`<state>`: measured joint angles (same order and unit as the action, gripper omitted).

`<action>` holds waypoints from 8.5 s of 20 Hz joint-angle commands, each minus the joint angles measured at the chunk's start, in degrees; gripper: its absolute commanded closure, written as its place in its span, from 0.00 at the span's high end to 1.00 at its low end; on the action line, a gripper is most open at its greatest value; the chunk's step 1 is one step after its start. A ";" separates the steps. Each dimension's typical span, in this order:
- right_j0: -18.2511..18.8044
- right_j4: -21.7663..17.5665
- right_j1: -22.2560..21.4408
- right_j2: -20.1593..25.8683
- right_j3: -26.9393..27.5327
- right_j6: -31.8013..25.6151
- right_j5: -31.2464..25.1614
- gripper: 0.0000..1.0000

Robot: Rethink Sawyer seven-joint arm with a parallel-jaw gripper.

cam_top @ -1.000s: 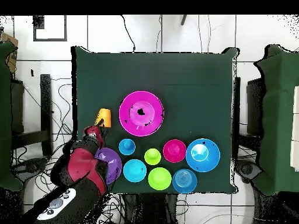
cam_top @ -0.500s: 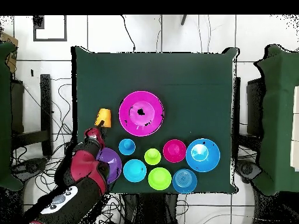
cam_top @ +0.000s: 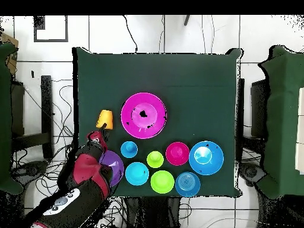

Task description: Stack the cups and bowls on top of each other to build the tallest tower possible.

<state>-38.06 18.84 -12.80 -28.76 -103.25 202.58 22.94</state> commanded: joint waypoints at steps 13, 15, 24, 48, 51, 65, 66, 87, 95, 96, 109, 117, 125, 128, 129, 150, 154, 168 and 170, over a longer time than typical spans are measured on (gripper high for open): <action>-0.77 2.80 2.61 8.86 0.94 1.69 -2.33 1.00; -1.00 3.17 2.39 8.78 1.04 1.69 -2.80 1.00; -1.24 3.98 3.13 8.34 1.72 1.34 -2.40 1.00; 3.56 2.46 3.31 7.33 4.47 -0.82 -2.80 1.00; 4.68 2.29 2.22 7.05 5.46 -1.84 -4.81 1.00; 5.90 3.00 -4.15 4.84 10.30 -4.29 -18.64 1.00; 5.67 3.03 -4.27 4.61 10.40 -4.06 -19.07 1.00; 5.72 -1.92 -7.50 7.14 6.53 -1.78 -19.70 1.00; 5.03 -4.22 -7.94 8.56 1.04 -0.02 -13.71 1.00; 5.06 -4.54 -7.88 8.63 0.61 0.11 -13.04 1.00; 4.90 -4.70 -3.65 8.96 -0.40 0.84 -5.72 1.00; 4.98 -3.30 0.36 7.51 1.30 -0.02 -2.45 1.00; 4.97 -1.47 3.75 7.14 3.57 -0.46 -0.57 1.00; 5.34 -2.01 3.35 7.38 3.44 -0.55 -0.69 1.00; 5.34 -1.97 3.28 7.47 3.46 -0.47 -0.75 1.00; 1.03 9.08 -1.46 1.77 18.54 -2.12 -30.77 1.00; 1.86 9.05 4.69 -1.29 27.79 -1.68 -41.64 1.00; 4.10 -19.57 4.04 -7.10 51.36 -26.14 -107.19 1.00; 2.92 -20.48 3.17 -6.12 49.13 -23.42 -106.67 1.00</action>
<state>-34.86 4.31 -9.87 -38.47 -61.23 193.39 -77.47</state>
